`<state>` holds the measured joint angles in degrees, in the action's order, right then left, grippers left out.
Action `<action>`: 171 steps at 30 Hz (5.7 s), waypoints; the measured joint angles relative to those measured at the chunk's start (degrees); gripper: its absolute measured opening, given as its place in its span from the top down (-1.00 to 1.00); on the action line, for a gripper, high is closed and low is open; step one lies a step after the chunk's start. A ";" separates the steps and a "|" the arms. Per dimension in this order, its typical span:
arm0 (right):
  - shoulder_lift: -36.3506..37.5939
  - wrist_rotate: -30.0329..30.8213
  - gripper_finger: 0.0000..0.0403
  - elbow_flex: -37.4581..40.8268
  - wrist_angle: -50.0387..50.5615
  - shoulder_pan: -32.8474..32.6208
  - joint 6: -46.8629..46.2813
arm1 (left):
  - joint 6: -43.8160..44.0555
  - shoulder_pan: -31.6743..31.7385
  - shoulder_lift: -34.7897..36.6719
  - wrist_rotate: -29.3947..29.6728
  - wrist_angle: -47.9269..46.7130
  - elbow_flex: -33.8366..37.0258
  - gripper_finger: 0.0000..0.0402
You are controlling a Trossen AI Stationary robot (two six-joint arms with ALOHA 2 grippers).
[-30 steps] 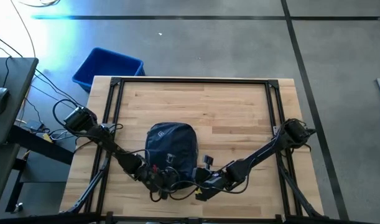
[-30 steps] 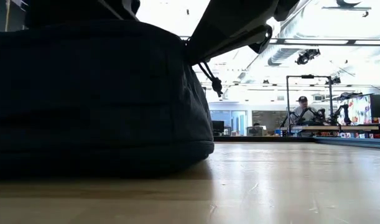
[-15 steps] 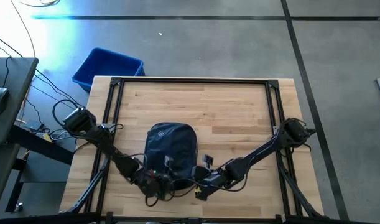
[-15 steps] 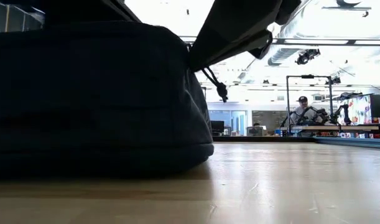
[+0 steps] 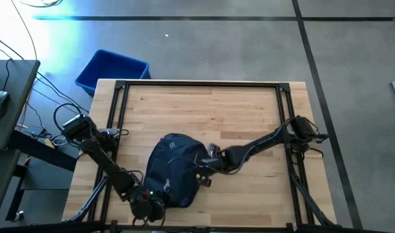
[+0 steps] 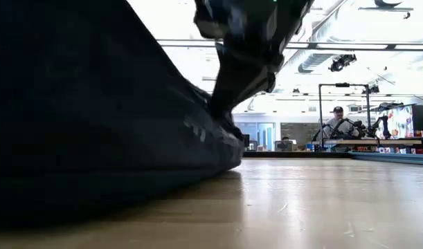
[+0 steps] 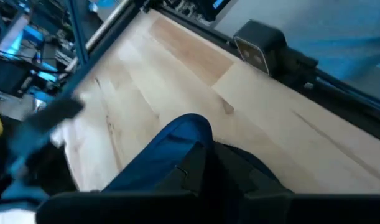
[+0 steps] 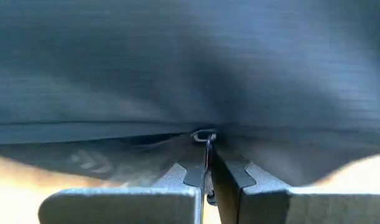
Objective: Unpack backpack
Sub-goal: Open the black backpack, then remove the black medicine organizer from the black backpack
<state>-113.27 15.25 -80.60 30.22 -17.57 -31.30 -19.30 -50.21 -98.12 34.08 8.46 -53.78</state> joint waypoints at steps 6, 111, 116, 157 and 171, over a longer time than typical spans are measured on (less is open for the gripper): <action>0.00 5.47 1.00 -0.15 10.04 3.05 -6.10 | -0.98 -2.06 2.59 6.43 -0.45 0.02 1.00; -0.79 1.84 -0.35 0.00 -22.97 -2.15 31.77 | 44.18 17.88 42.65 -13.94 -1.05 38.99 0.20; -4.51 8.11 -0.35 0.00 -22.99 -4.58 31.69 | 44.62 17.66 34.39 -11.87 5.30 38.96 0.20; -11.69 -25.30 -0.35 -14.56 -13.55 20.80 28.83 | 53.87 22.36 40.20 10.10 -36.39 32.54 0.20; -12.00 -17.83 -0.35 -20.75 -6.36 23.29 21.06 | 41.03 19.19 38.96 10.03 -20.37 30.79 0.20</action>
<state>-125.27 -2.58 -101.35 23.87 5.72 -10.24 21.73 -31.02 -59.16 44.12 -11.91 -22.99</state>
